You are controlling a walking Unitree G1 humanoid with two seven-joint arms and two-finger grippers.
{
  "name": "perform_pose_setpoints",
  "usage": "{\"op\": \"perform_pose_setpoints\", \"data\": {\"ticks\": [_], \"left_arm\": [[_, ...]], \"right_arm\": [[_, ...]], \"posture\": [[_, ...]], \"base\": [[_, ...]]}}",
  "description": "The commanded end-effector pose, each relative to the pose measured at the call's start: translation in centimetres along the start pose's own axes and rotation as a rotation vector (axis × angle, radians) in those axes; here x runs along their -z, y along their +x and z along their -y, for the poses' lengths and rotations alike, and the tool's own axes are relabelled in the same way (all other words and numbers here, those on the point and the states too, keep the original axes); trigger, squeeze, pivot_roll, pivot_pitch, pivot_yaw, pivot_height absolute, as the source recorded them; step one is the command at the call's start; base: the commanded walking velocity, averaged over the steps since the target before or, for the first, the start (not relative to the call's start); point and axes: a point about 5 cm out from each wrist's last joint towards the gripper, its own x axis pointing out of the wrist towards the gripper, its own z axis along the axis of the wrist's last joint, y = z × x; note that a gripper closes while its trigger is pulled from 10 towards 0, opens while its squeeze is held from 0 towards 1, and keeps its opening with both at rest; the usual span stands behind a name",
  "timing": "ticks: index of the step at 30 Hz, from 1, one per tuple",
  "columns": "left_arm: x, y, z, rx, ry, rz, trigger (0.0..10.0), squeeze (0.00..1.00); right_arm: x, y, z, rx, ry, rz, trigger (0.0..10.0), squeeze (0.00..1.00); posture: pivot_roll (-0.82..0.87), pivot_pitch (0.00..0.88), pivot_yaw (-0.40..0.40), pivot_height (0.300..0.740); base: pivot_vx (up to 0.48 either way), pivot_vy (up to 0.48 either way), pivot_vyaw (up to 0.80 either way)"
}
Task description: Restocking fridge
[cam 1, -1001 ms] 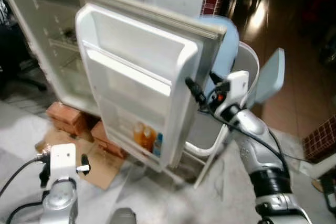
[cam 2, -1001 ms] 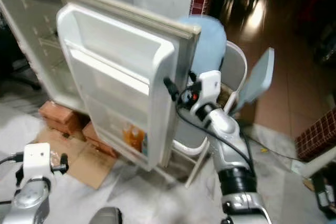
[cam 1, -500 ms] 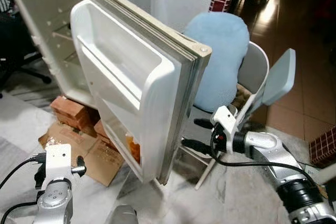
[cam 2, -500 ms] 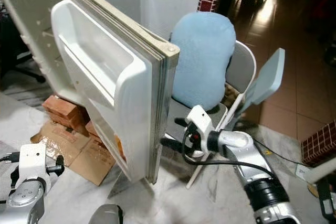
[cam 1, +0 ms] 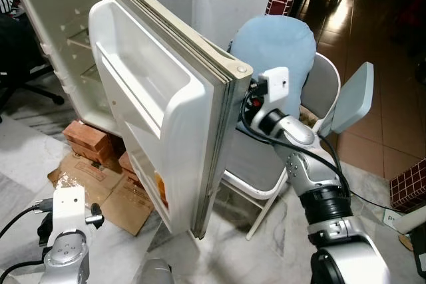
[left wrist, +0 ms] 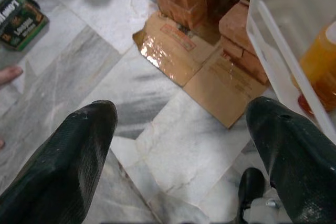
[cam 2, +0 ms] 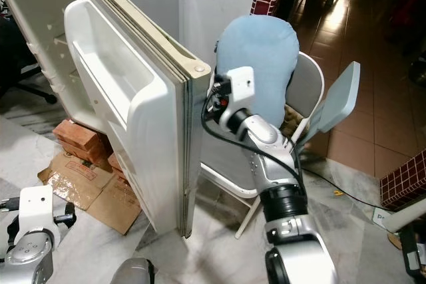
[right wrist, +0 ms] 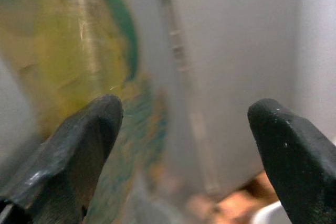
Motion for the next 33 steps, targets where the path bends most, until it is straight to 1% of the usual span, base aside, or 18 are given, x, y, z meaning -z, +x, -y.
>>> {"op": "perform_pose_setpoints", "data": {"ticks": [1, 2, 4, 7, 9, 11, 12, 15, 18, 21, 22, 23, 24, 26, 30, 33], "left_arm": [[0.2, 0.1, 0.0, -0.008, -0.014, -0.02, 10.0, 0.0], [0.4, 0.2, 0.0, -0.012, -0.023, -0.032, 10.0, 0.0], [0.6, 0.3, 0.0, -0.009, -0.04, -0.046, 10.0, 0.0], [0.7, 0.4, 0.1, -0.008, -0.056, -0.06, 10.0, 0.0], [0.8, 0.5, 0.2, -0.005, -0.062, -0.066, 10.0, 0.0], [1.1, 0.6, 0.3, 0.005, -0.08, -0.095, 10.0, 0.0], [1.3, 0.7, 0.5, 0.02, -0.101, -0.114, 10.0, 0.0], [2.0, 0.7, 0.1, 0.008, -0.139, -0.141, 10.0, 0.0], [2.4, 0.7, -0.1, 0.007, -0.149, -0.155, 10.0, 0.0], [3.2, 0.7, -0.3, 0.006, -0.138, -0.174, 10.0, 0.0], [3.4, 0.7, -0.3, 0.001, -0.143, -0.179, 10.0, 0.0], [3.4, 0.7, -0.3, 0.001, -0.143, -0.179, 10.0, 0.0], [3.5, 0.7, -0.3, 0.003, -0.132, -0.178, 10.0, 0.0], [3.6, 0.9, -0.4, 0.005, -0.122, -0.178, 10.0, 0.0], [3.5, 1.0, -0.3, 0.007, -0.119, -0.178, 10.0, 0.0], [3.5, 1.1, -0.3, 0.002, -0.116, -0.175, 10.0, 0.0]], "right_arm": [[-0.7, 0.1, -1.9, -0.136, 0.033, 0.006, 10.0, 0.0], [-1.1, -0.5, -3.6, -0.227, 0.072, 0.004, 10.0, 0.0], [-1.9, -0.8, -5.1, -0.277, 0.134, 0.029, 10.0, 0.0], [-2.5, -1.2, -6.2, -0.325, 0.166, 0.036, 10.0, 0.0], [-2.4, -1.3, -6.3, -0.331, 0.161, 0.03, 10.0, 0.0], [-1.6, -1.5, -6.0, -0.304, 0.154, -0.012, 10.0, 0.0], [-0.8, -1.5, -5.4, -0.257, 0.132, -0.055, 10.0, 0.0], [-0.3, -1.4, -5.3, -0.234, 0.123, -0.093, 10.0, 0.0], [0.0, -1.3, -5.2, -0.224, 0.098, -0.109, 10.0, 0.0], [0.3, -0.9, -4.8, -0.186, 0.06, -0.122, 10.0, 0.0], [0.5, -0.7, -4.2, -0.132, 0.024, -0.126, 10.0, 0.0], [0.5, -0.7, -4.2, -0.132, 0.024, -0.126, 10.0, 0.0], [0.6, -0.4, -3.5, -0.069, -0.013, -0.131, 10.0, 0.0], [0.9, -0.1, -2.7, 0.014, -0.065, -0.131, 10.0, 0.0], [0.9, 0.2, -2.3, 0.059, -0.055, -0.117, 10.0, 0.0], [1.2, 0.5, -2.1, 0.094, -0.067, -0.125, 10.0, 0.0]], "posture": [[0.15, 0.0, -0.07, 0.74], [0.15, 0.0, -0.069, 0.74], [0.15, 0.0, -0.069, 0.74], [0.14, 0.0, -0.067, 0.74], [0.14, 0.0, -0.067, 0.74], [0.15, 0.0, -0.069, 0.74], [0.15, 0.0, -0.073, 0.74], [0.16, 0.0, -0.08, 0.74], [0.16, 0.0, -0.083, 0.74], [0.16, 0.0, -0.084, 0.74], [0.16, 0.0, -0.084, 0.74], [0.16, 0.0, -0.084, 0.74], [0.16, 0.0, -0.081, 0.74], [0.16, 0.0, -0.078, 0.74], [0.16, 0.0, -0.076, 0.74], [0.15, 0.0, -0.077, 0.74]], "base": [[0.0, 0.0, 0.0], [0.0, 0.0, 0.0], [0.0, 0.0, 0.0], [0.0, 0.0, 0.0], [0.0, 0.0, 0.0], [0.0, 0.0, 0.0], [0.0, 0.0, 0.0], [0.0, 0.0, 0.0], [0.0, 0.0, 0.0], [0.0, 0.48, 0.0], [0.0, 0.48, 0.0], [0.0, 0.48, 0.0], [0.0, 0.48, 0.0], [0.0, 0.48, 0.0], [0.0, 0.48, 0.0], [0.0, 0.48, 0.0]]}}
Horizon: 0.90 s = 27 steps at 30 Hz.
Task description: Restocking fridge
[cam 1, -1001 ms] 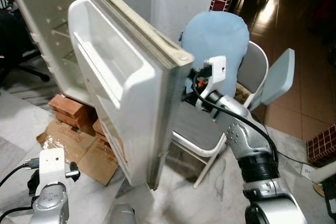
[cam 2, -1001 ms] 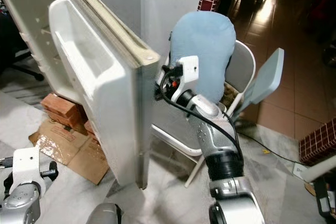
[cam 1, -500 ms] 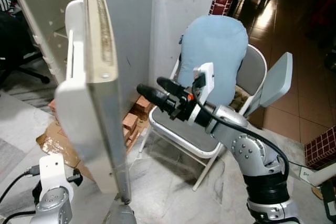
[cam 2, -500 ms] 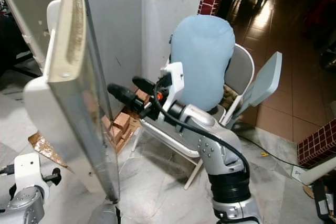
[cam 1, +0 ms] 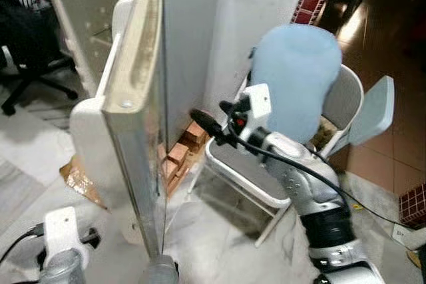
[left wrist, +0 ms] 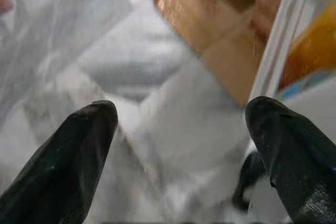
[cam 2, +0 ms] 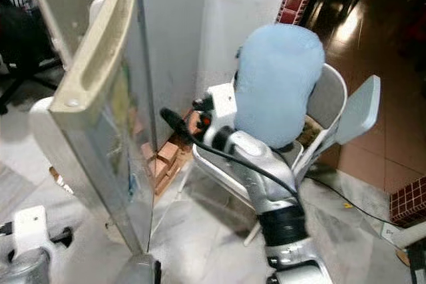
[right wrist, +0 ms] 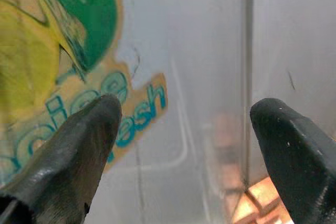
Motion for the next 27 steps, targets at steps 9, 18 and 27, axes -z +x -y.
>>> {"op": "perform_pose_setpoints", "data": {"ticks": [9, 18, 27], "left_arm": [[0.9, 0.1, 0.5, 0.007, 0.011, -0.02, 10.0, 0.0], [1.1, 0.6, 0.5, 0.004, 0.009, -0.024, 10.0, 0.0], [1.1, 1.2, 0.6, 0.0, 0.005, -0.022, 10.0, 0.0]], "right_arm": [[0.8, 0.3, 1.6, 0.122, -0.048, -0.024, 10.0, 0.0], [1.0, 0.7, 1.5, 0.128, -0.057, -0.043, 10.0, 0.0], [1.0, 1.8, -2.2, -0.049, 0.023, -0.038, 10.0, 0.0]], "posture": [[0.15, 0.0, -0.082, 0.74], [0.15, 0.0, -0.081, 0.74], [0.15, 0.0, -0.085, 0.74]], "base": [[0.0, 0.48, 0.0], [0.0, 0.477, 0.0], [0.0, 0.476, 0.0]]}}
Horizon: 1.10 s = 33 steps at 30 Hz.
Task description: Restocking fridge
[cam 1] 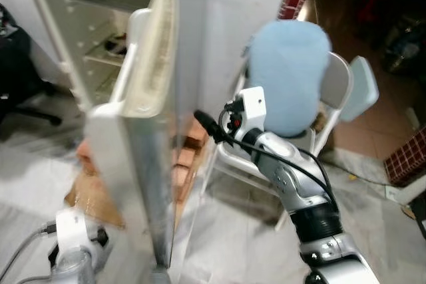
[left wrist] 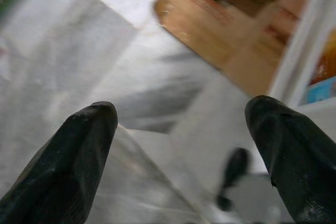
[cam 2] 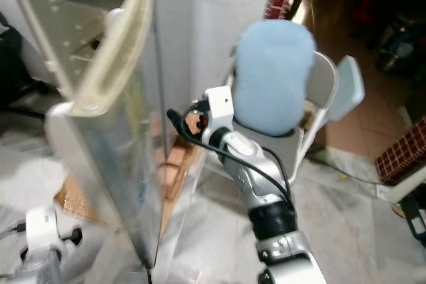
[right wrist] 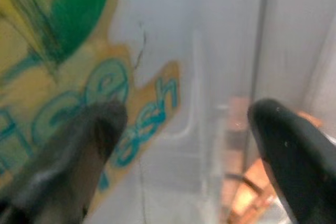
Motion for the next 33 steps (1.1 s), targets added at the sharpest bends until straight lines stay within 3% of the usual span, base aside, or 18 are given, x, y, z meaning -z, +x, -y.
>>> {"op": "perform_pose_setpoints", "data": {"ticks": [1, 2, 3, 7, 12, 19, 21, 22, 24, 27, 30, 33], "left_arm": [[-0.4, -0.1, 1.0, 0.022, -0.007, 0.022, 10.0, 0.0], [-0.4, -0.1, 1.0, 0.022, -0.007, 0.022, 10.0, 0.0], [-0.5, 0.0, 1.0, 0.016, -0.01, 0.024, 10.0, 0.0], [-0.6, 0.0, 1.1, 0.019, -0.012, 0.031, 10.0, 0.0], [-0.6, -0.1, 1.1, 0.015, -0.013, 0.031, 10.0, 0.0], [-0.6, -0.3, 0.9, -0.004, -0.009, 0.048, 10.0, 0.0], [-0.8, -0.4, 0.6, -0.029, 0.025, 0.075, 10.0, 0.0], [-0.8, -0.4, 0.6, -0.029, 0.025, 0.075, 10.0, 0.0], [-2.6, -0.8, -0.1, -0.06, 0.102, 0.232, 10.0, 0.0], [-3.7, -1.2, 0.0, -0.055, 0.115, 0.31, 10.0, 0.0], [-6.6, -2.4, 1.5, 0.009, 0.172, 0.494, 10.0, 0.0], [-7.5, -2.9, 2.3, 0.04, 0.185, 0.547, 10.0, 0.0]], "right_arm": [[-1.3, 0.0, -2.0, -0.143, 0.011, 0.045, 10.0, 0.0], [-1.3, 0.0, -2.0, -0.143, 0.011, 0.045, 10.0, 0.0], [-1.7, -0.4, -3.3, -0.263, 0.017, 0.066, 10.0, 0.0], [-2.0, -0.6, -3.5, -0.32, 0.039, 0.067, 10.0, 0.0], [-1.7, -0.7, -2.5, -0.276, 0.014, 0.045, 10.0, 0.0], [0.0, -1.2, 0.5, -0.105, -0.085, -0.012, 10.0, 0.0], [0.3, -1.7, 2.0, -0.012, -0.118, 0.0, 10.0, 0.0], [0.3, -1.7, 2.0, -0.012, -0.118, 0.0, 10.0, 0.0], [0.2, -3.1, 4.4, 0.14, -0.126, 0.059, 10.0, 0.0], [0.2, -3.9, 5.5, 0.204, -0.129, 0.082, 10.0, 0.0], [0.6, -6.4, 7.9, 0.371, -0.138, 0.123, 10.0, 0.0], [0.8, -7.1, 8.4, 0.415, -0.135, 0.132, 10.0, 0.0]], "posture": [[0.15, 0.0, -0.086, 0.74], [0.15, 0.0, -0.086, 0.74], [0.15, 0.0, -0.087, 0.74], [0.15, 0.0, -0.088, 0.74], [0.15, 0.0, -0.09, 0.74], [0.16, 0.0, -0.091, 0.74], [0.16, 0.0, -0.094, 0.74], [0.16, 0.0, -0.094, 0.74], [0.15, 0.0, -0.095, 0.74], [0.15, 0.0, -0.094, 0.74], [0.14, 0.0, -0.087, 0.74], [0.13, 0.0, -0.08, 0.74]], "base": [[0.0, 0.476, 0.0], [0.0, 0.476, 0.0], [0.0, 0.476, 0.0], [0.0, 0.476, 0.0], [0.0, 0.475, 0.0], [0.0, 0.472, 0.0], [0.0, 0.0, 0.0], [0.0, 0.0, 0.0], [0.0, 0.0, 0.0], [0.0, 0.0, 0.0], [0.0, 0.0, 0.0], [0.0, 0.0, 0.0]]}}
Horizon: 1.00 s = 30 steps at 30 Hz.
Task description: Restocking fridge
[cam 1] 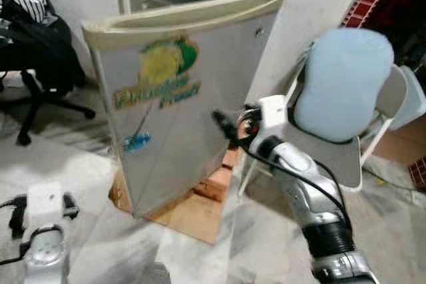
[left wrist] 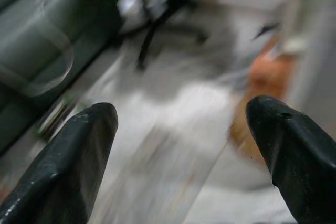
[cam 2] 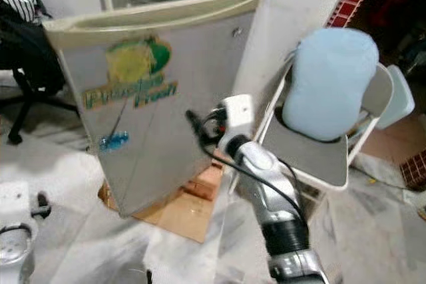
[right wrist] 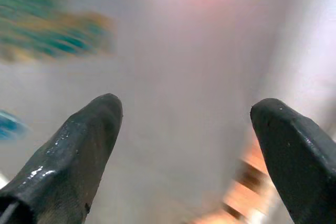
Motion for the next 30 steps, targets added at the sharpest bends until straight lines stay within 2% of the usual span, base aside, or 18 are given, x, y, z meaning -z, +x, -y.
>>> {"op": "perform_pose_setpoints", "data": {"ticks": [1, 2, 5, 9, 11, 17, 22, 30], "left_arm": [[-1.4, -0.1, 1.3, 0.049, 0.019, 0.069, 10.0, 0.0], [-1.4, -0.1, 1.3, 0.049, 0.019, 0.069, 10.0, 0.0], [-3.3, -0.2, 2.3, 0.087, 0.027, 0.173, 10.0, 0.0], [-5.1, -0.6, 3.7, 0.161, -0.018, 0.253, 10.0, 0.0], [-5.7, -1.2, 4.6, 0.234, -0.034, 0.288, 10.0, 0.0], [-5.8, -1.5, 5.2, 0.274, -0.052, 0.273, 10.0, 0.0], [-6.2, -1.7, 5.8, 0.327, -0.027, 0.307, 10.0, 0.0], [-6.2, -2.1, 6.1, 0.348, -0.018, 0.303, 10.0, 0.0]], "right_arm": [[-0.3, -0.6, 1.2, 0.065, -0.014, 0.028, 10.0, 0.0], [-0.3, -0.6, 1.2, 0.065, -0.014, 0.028, 10.0, 0.0], [0.3, -1.5, 1.9, 0.126, -0.027, 0.032, 10.0, 0.0], [0.9, -2.3, 2.0, 0.162, -0.022, 0.027, 10.0, 0.0], [1.3, -2.6, 1.9, 0.165, -0.02, 0.02, 10.0, 0.0], [1.4, -2.7, 2.0, 0.18, -0.03, 0.02, 10.0, 0.0], [1.4, -2.8, 2.3, 0.192, -0.027, 0.014, 10.0, 0.0], [1.5, -2.6, 2.0, 0.185, -0.024, 0.008, 10.0, 0.0]], "posture": [[0.12, 0.0, -0.075, 0.74], [0.12, 0.0, -0.075, 0.74], [0.1, 0.0, -0.068, 0.74], [0.09, 0.0, -0.066, 0.74], [0.09, 0.0, -0.059, 0.74], [0.08, 0.0, -0.055, 0.74], [0.07, 0.0, -0.055, 0.74], [0.08, 0.0, -0.06, 0.74]], "base": [[0.0, 0.0, 0.0], [0.0, 0.0, 0.0], [0.0, 0.0, 0.0], [0.0, 0.0, 0.0], [0.0, 0.0, -0.8], [0.0, 0.0, -0.8], [-0.337, 0.307, -0.8], [-0.35, 0.333, -0.8]]}}
